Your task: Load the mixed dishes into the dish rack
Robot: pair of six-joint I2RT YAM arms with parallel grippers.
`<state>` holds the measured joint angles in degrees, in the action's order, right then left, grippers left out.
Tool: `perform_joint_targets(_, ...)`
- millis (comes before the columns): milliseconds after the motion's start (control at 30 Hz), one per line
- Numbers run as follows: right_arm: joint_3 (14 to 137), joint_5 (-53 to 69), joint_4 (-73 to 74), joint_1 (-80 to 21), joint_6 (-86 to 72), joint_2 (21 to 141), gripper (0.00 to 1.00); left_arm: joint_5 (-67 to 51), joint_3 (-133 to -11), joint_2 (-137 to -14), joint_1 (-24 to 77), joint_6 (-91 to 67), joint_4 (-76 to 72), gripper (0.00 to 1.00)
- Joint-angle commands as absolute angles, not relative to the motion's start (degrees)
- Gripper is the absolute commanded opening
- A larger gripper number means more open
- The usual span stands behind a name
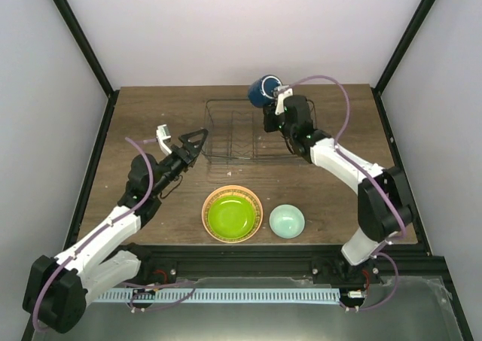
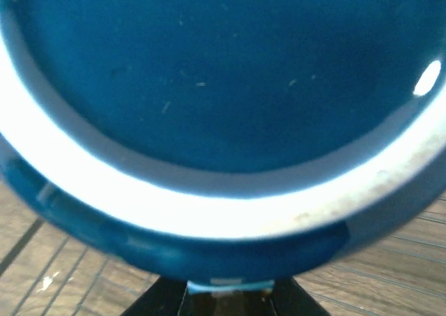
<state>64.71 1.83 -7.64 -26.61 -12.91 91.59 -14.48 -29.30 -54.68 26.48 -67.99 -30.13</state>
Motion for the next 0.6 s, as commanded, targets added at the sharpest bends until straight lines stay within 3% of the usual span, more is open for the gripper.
perform_joint_targets(0,75.36,-8.02,6.45,-26.1,-14.06,95.92,0.02,-13.4,-29.98,-54.18,25.85,-62.99,-22.25,1.0)
perform_joint_targets(567,79.75,-15.61,24.1,-25.93,-24.49,98.81,0.02,-16.6,-29.51,-53.52,25.49,-62.95,-22.38,1.0)
